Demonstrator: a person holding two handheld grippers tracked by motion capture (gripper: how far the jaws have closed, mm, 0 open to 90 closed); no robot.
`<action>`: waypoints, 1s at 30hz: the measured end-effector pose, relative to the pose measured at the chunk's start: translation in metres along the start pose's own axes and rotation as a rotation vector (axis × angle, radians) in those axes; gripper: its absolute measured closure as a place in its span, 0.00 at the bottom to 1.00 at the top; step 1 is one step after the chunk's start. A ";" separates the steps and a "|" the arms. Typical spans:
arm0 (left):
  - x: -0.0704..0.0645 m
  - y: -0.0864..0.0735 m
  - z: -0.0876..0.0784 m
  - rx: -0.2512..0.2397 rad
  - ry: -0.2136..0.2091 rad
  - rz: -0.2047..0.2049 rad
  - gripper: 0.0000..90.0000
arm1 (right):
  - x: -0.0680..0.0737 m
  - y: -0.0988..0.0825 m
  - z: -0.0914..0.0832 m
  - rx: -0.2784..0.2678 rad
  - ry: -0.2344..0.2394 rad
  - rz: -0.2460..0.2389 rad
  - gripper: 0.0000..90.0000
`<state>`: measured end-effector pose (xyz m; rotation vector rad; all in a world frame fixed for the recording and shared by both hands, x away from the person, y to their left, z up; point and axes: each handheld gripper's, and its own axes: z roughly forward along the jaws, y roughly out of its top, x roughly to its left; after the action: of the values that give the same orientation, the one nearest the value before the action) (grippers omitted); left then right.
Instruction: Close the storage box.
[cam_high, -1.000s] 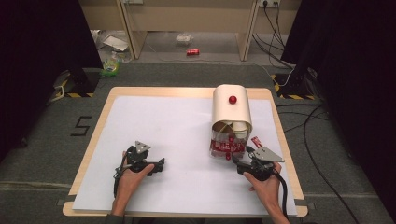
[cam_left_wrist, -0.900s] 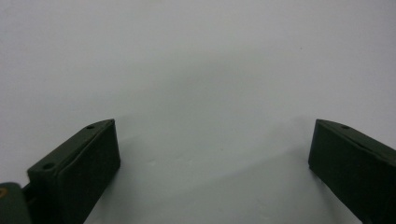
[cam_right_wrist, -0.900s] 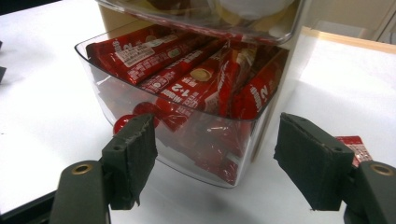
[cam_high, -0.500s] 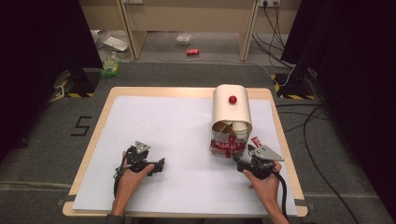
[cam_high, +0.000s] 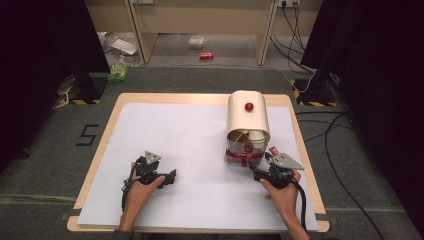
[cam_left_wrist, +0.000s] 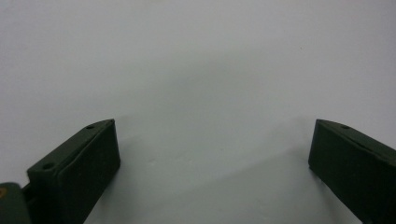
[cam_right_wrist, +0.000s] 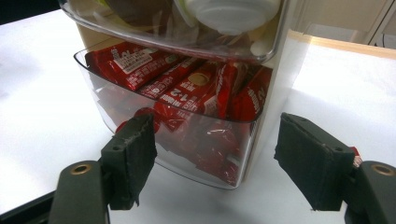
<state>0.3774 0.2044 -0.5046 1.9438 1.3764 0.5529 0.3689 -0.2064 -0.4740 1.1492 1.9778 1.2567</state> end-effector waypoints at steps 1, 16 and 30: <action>0.000 0.000 0.000 0.000 0.000 0.000 0.02 | -0.001 0.000 0.001 0.000 0.004 0.007 0.32; 0.000 0.000 0.000 0.000 0.000 0.000 0.01 | -0.003 0.002 0.005 -0.010 -0.002 0.023 0.31; 0.000 0.000 0.000 -0.001 -0.001 0.000 0.02 | -0.006 0.005 0.002 -0.011 0.021 0.027 0.33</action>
<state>0.3774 0.2045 -0.5046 1.9430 1.3760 0.5521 0.3754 -0.2098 -0.4705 1.1657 1.9741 1.2967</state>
